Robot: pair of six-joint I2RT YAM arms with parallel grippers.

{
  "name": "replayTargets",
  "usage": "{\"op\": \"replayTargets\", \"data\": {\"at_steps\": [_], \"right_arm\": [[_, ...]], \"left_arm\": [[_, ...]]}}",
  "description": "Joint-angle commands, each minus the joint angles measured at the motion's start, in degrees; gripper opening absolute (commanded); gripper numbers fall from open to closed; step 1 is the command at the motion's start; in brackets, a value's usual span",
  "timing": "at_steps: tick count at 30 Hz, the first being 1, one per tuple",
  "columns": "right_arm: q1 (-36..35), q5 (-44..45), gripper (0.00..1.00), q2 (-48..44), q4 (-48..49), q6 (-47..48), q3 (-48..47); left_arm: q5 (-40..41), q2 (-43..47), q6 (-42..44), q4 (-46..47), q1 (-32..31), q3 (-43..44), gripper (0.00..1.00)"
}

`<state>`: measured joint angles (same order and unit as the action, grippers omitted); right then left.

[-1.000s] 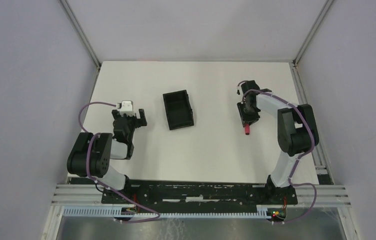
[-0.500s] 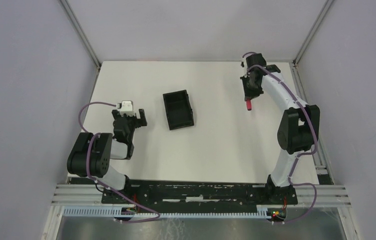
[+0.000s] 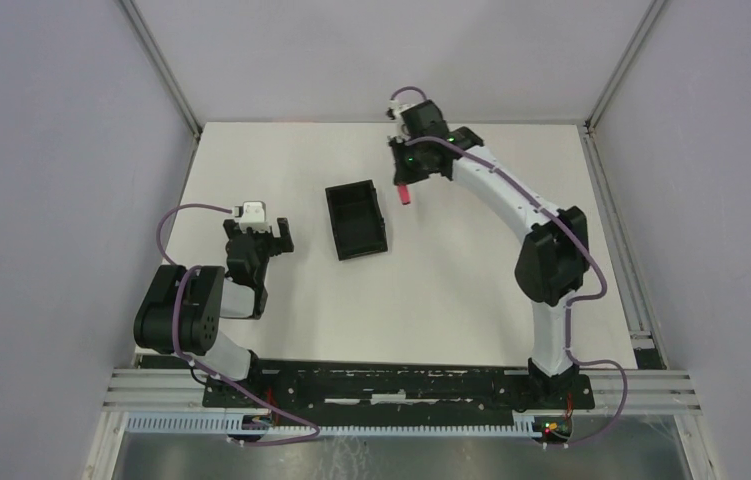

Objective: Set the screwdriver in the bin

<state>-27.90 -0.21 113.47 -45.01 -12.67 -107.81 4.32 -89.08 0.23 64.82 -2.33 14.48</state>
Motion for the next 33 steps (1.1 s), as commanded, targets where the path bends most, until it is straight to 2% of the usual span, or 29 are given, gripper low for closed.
{"op": "replayTargets", "data": {"at_steps": [1, 4, 8, 15, 17, 21, 23, 33], "right_arm": [[-9.61, -3.58, 0.0, 2.48, 11.21, 2.69, -4.25], [-13.13, -1.3, 0.0, 1.18, 16.84, 7.74, 0.29], [-15.78, -0.33, 0.0, 1.66, 18.7, 12.2, 4.13], [-17.45, 1.26, 0.02, 5.8, 19.34, 15.21, 4.19], [-17.41, 1.85, 0.11, 6.47, 19.13, 15.13, 4.19], [-17.46, 1.76, 0.44, 8.02, 16.58, 15.26, 2.47], [-17.47, 2.1, 0.55, 7.52, 16.39, 15.06, 1.34], [-17.44, 6.03, 0.64, -1.61, 22.76, 13.69, 2.92]], "left_arm": [[-0.22, 1.01, -1.08, 1.72, 0.24, 0.02, 1.0], [-0.29, 1.0, -1.06, 1.73, 0.29, 0.02, 1.0], [-0.3, 1.01, -1.11, 1.74, 0.25, 0.02, 1.0], [-0.27, 1.01, -1.1, 1.74, 0.36, 0.02, 1.0], [-0.28, 0.97, -1.11, 1.77, 0.31, 0.02, 1.0], [-0.33, 1.01, -1.11, 1.78, 0.29, 0.02, 1.0], [-0.35, 0.96, -1.11, 1.8, 0.32, 0.02, 1.0], [-0.35, 1.01, -1.11, 1.8, 0.3, 0.02, 1.0]]}}
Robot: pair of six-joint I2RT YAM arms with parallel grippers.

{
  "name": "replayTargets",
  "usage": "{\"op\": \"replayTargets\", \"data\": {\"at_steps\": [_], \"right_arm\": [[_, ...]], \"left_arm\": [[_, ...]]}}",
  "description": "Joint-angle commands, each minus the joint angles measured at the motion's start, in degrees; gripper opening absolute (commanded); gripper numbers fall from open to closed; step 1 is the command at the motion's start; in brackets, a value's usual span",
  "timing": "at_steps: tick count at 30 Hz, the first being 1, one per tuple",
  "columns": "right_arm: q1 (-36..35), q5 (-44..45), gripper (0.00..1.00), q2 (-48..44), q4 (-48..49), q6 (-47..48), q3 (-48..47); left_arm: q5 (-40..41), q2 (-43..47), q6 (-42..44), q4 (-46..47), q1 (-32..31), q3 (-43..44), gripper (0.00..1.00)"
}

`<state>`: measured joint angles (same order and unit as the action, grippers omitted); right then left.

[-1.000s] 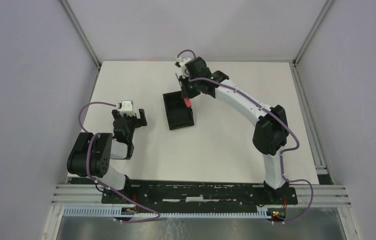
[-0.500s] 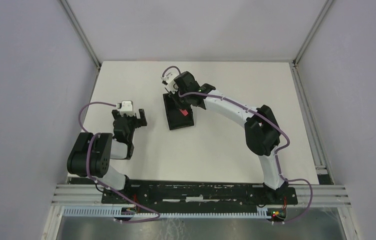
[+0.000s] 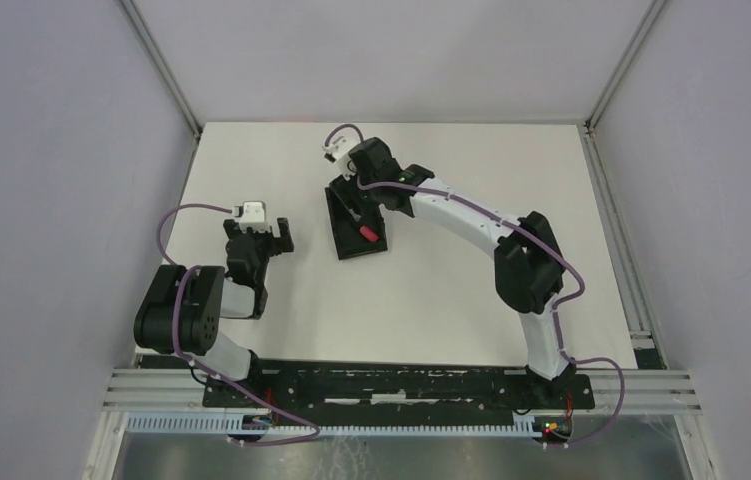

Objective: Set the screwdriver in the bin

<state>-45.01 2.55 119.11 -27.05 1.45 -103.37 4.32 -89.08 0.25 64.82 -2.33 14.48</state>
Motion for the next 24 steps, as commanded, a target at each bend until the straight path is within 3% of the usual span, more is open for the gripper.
{"op": "replayTargets", "data": {"at_steps": [1, 7, 9, 10, 16, 24], "right_arm": [[-0.31, 4.08, 0.65, -7.99, 5.12, -0.27, -1.0], [0.06, 6.57, 0.73, -11.48, 5.0, 0.56, 0.8], [0.58, 6.97, 0.85, -13.52, 5.95, 0.4, 2.65], [0.91, 7.28, 0.97, -14.66, 6.75, 0.39, 4.2], [5.99, 10.94, 0.98, -25.56, 15.02, -0.47, 18.6], [17.12, 15.88, 0.98, -46.14, 33.61, -1.37, 50.1]], "left_arm": [[-0.27, 0.97, -1.13, 1.75, 0.31, 0.02, 1.0], [-0.35, 1.01, -1.13, 1.8, 0.31, 0.02, 1.0], [-0.36, 0.98, -1.13, 1.79, 0.29, 0.02, 1.0], [-0.28, 1.01, -1.13, 1.74, 0.34, 0.02, 1.0], [-0.29, 1.01, -1.13, 1.8, 0.27, 0.02, 1.0], [-0.18, 1.04, -1.12, 1.75, 0.31, 0.02, 1.0]]}}
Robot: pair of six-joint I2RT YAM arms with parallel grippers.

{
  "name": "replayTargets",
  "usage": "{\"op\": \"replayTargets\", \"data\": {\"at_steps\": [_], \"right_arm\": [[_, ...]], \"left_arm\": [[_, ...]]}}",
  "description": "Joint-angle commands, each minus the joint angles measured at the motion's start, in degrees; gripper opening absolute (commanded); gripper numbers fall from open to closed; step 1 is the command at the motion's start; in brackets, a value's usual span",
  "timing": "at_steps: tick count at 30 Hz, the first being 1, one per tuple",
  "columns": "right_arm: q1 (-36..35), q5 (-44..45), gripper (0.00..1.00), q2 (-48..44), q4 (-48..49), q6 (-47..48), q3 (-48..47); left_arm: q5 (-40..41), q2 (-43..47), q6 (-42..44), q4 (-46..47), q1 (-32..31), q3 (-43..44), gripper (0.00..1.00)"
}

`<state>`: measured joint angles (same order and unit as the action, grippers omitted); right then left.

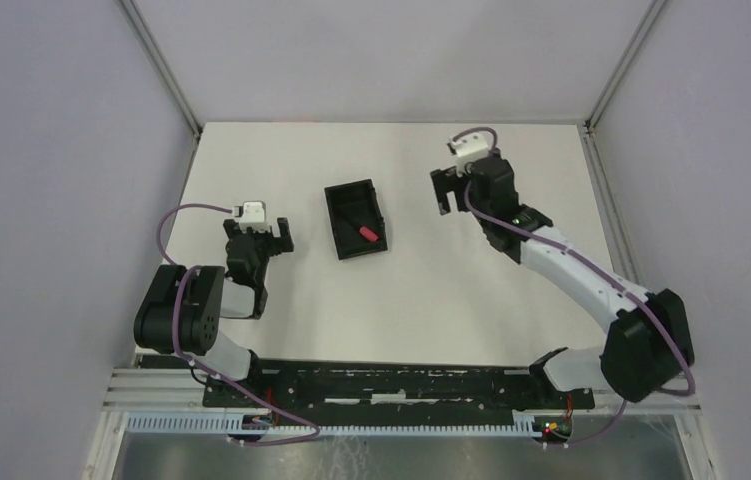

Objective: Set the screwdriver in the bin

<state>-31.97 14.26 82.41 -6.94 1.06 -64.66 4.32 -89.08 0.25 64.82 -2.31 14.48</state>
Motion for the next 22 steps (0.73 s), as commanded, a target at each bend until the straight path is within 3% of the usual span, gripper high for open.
{"op": "replayTargets", "data": {"at_steps": [1, 11, 22], "right_arm": [[5.27, 5.32, 0.98, -11.48, 15.68, -0.69, 16.09], [13.58, 12.09, 0.98, -23.57, 33.11, -0.68, 45.98], [14.43, 11.85, 0.98, -22.63, 36.65, -3.05, 49.94]], "left_arm": [[-0.22, 1.06, -1.12, 1.75, 0.22, 0.02, 1.0], [-0.25, 1.08, -1.13, 1.75, 0.22, 0.02, 1.0], [-0.19, 0.96, -1.09, 1.72, 0.28, 0.02, 1.0]]}}
